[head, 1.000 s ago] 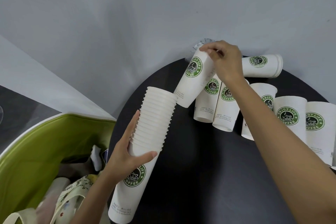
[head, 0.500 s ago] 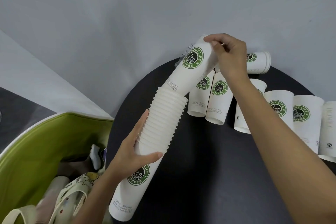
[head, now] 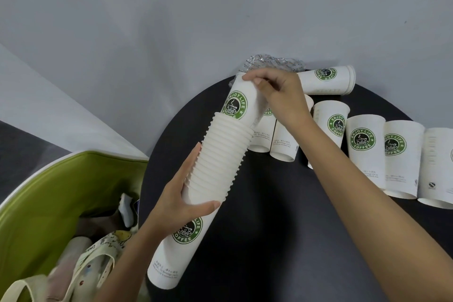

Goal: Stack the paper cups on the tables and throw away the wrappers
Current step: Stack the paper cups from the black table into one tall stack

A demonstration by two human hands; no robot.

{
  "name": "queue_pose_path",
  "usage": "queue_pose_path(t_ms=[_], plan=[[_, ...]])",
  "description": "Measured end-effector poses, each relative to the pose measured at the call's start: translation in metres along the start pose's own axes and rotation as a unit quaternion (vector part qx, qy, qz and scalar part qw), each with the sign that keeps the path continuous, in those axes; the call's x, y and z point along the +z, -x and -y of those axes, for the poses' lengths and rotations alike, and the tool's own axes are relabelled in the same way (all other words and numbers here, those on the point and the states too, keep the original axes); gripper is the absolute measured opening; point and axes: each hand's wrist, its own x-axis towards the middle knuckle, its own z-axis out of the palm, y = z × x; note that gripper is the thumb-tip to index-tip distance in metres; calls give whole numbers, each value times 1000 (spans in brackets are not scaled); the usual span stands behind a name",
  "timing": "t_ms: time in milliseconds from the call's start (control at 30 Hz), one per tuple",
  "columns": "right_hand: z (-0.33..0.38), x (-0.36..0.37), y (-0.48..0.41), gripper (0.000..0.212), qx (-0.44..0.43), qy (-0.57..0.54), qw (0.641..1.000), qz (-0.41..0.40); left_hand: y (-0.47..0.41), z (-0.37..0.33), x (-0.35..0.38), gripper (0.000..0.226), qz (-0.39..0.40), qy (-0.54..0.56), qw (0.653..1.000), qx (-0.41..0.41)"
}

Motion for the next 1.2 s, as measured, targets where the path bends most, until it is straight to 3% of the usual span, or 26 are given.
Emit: queue_pose_path(t_ms=[233,900,1033,1200], plan=[[5,11,25,25,18,1,998,55,-7,-6,8,112,-1,0,1000,4],[-2,8,37,24,33,12,997,68,-21,-7,16,112,-5,11,1000,-23],[-20,0,20,24,49,0,998,27,-27,-1,14,111,1,5,1000,-24],[-48,-17,-8,23,76,78,994,-7,-30,3,11,108,-7,-2,1000,-27]])
